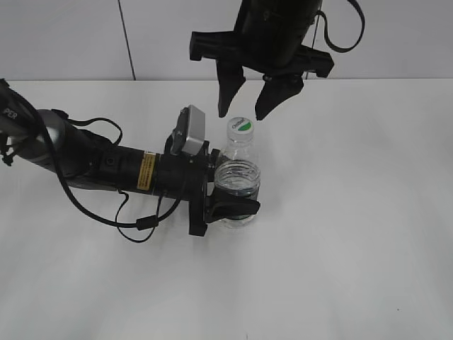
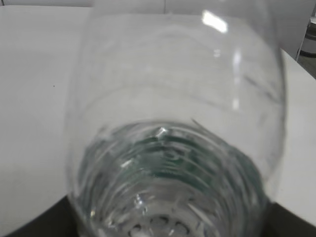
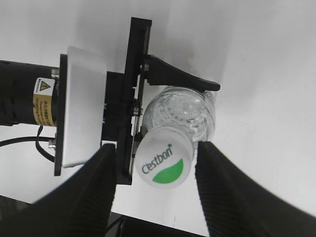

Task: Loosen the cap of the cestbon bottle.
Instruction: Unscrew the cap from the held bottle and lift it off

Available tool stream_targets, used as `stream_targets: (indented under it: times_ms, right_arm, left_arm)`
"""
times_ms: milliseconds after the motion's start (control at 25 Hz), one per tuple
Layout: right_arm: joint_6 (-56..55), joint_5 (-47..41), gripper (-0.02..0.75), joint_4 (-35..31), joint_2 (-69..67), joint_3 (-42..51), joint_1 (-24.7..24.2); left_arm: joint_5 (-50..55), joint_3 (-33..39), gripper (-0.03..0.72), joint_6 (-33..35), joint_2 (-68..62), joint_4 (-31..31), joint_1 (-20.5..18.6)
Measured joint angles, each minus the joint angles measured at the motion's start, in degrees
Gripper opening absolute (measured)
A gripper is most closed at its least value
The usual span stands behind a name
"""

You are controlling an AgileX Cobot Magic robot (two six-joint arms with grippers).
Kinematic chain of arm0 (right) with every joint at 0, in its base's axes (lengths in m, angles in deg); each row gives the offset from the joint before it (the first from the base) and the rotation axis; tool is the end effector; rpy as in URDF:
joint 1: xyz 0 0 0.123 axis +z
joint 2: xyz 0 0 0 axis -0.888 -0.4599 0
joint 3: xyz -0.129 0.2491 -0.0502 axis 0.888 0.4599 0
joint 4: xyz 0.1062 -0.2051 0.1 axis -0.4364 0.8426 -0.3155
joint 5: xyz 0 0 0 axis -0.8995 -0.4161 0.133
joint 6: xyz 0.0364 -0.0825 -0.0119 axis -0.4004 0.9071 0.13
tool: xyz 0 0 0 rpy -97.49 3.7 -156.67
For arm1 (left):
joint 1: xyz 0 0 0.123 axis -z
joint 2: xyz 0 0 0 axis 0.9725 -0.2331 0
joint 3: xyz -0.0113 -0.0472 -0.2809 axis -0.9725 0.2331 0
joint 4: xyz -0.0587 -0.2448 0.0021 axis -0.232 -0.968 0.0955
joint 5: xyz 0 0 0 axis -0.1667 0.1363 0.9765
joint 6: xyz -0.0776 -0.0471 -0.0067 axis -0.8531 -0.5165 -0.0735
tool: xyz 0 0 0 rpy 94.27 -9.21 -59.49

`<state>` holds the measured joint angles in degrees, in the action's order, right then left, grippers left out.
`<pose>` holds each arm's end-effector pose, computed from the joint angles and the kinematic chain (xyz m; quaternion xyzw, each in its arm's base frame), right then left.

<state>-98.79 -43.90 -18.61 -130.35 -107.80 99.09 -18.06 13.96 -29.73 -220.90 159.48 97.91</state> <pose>0.3284 0.2622 0.2870 -0.1203 0.9791 0.1444 0.0780 0.3381 -0.2194 0.0687 0.5660 0.5757 -0.4236 0.4107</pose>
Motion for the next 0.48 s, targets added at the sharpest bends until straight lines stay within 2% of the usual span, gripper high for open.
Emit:
stream_targets:
  times_ms: [480]
  right_arm:
    - [-0.12, 0.00, 0.398, -0.69, -2.04, 0.00, 0.00]
  left_arm:
    - [0.00, 0.00, 0.400, -0.07, 0.00, -0.04, 0.00]
